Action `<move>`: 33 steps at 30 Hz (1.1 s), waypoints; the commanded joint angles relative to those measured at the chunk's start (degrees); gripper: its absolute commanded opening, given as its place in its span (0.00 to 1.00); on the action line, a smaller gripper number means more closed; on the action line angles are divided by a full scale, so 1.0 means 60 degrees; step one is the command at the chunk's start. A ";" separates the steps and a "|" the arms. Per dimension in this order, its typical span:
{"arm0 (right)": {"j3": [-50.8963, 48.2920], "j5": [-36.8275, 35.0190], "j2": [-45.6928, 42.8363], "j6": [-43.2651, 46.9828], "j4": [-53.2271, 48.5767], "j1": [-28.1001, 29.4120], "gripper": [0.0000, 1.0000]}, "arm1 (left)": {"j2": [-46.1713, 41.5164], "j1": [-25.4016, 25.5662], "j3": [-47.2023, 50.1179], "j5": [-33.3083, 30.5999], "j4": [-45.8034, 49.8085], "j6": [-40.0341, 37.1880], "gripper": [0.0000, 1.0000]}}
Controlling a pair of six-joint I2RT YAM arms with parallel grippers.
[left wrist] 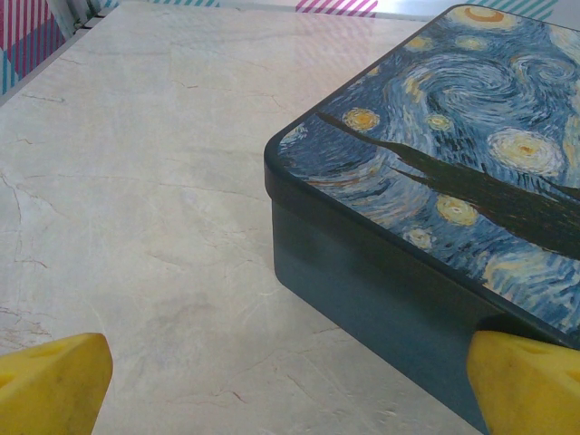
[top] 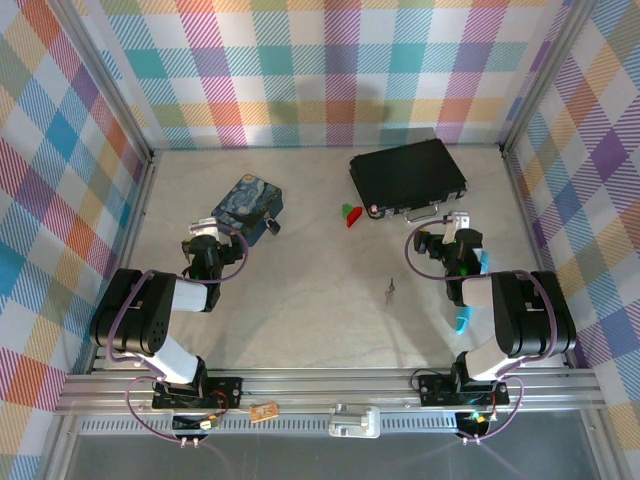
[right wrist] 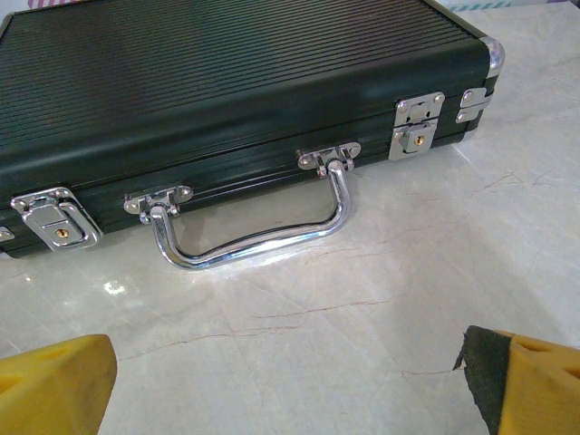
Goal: Unlock a padlock with a key
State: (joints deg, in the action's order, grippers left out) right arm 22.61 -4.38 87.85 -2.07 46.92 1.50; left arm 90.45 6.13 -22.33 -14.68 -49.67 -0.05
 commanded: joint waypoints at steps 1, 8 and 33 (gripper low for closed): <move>0.0143 0.0151 0.0006 0.0113 0.0120 -0.0045 0.99 | -0.0002 -0.0033 -0.0073 -0.0147 -0.0188 -0.0019 1.00; 0.0099 0.0137 -0.0018 0.0139 0.0200 -0.0044 0.99 | -0.0018 -0.0054 -0.0043 -0.0147 -0.0246 -0.0020 1.00; 0.3895 0.1929 -0.3272 -0.3093 -1.0480 0.0437 0.99 | 0.2782 -0.0099 -1.0474 0.1276 0.9966 0.1643 1.00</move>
State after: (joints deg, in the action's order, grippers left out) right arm 42.33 3.18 68.69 -18.68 -4.84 3.40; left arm 101.25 6.07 -79.24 -11.38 0.97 6.31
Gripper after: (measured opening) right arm 0.989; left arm 0.996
